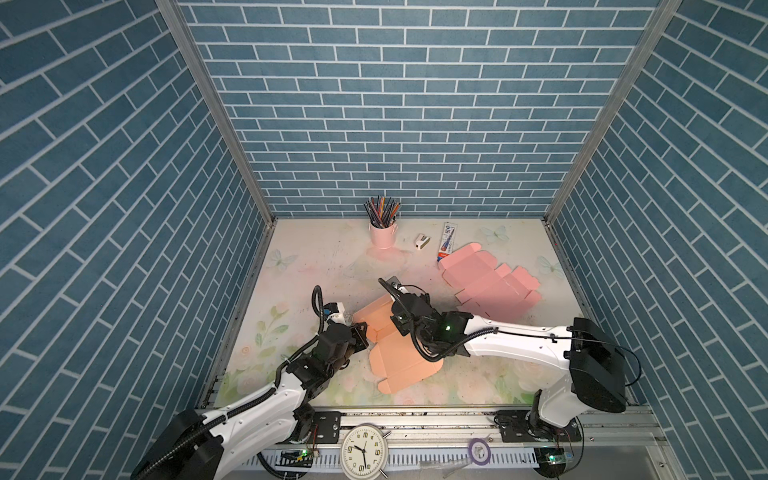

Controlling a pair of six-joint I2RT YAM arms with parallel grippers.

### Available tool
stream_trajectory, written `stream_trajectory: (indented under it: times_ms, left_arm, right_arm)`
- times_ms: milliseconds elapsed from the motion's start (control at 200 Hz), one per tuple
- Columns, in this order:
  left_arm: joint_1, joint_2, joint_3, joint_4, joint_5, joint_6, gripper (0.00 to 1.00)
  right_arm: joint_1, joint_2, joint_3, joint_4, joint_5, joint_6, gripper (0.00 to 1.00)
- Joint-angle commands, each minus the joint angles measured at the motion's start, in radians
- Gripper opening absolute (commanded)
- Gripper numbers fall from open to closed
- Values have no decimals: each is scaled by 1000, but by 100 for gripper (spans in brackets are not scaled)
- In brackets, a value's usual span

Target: Fold the paper box

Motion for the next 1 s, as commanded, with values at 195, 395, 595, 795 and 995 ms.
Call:
stream_trajectory:
  times_ms: [195, 395, 595, 795, 995]
  left_arm:
    - [-42, 36, 4, 36, -56, -43, 0]
    - [-44, 43, 1, 29, -67, -43, 0]
    - [-44, 58, 7, 30, -67, -40, 0]
    - [-47, 77, 13, 40, -65, -38, 0]
    - [-60, 111, 36, 52, -64, -35, 0]
  right_arm:
    - [9, 56, 58, -70, 207, -28, 15]
    - [45, 39, 59, -74, 297, -45, 29]
    - [64, 42, 65, -89, 364, -55, 27]
    - [78, 36, 59, -88, 405, -66, 20]
    - [79, 88, 75, -107, 436, -85, 0]
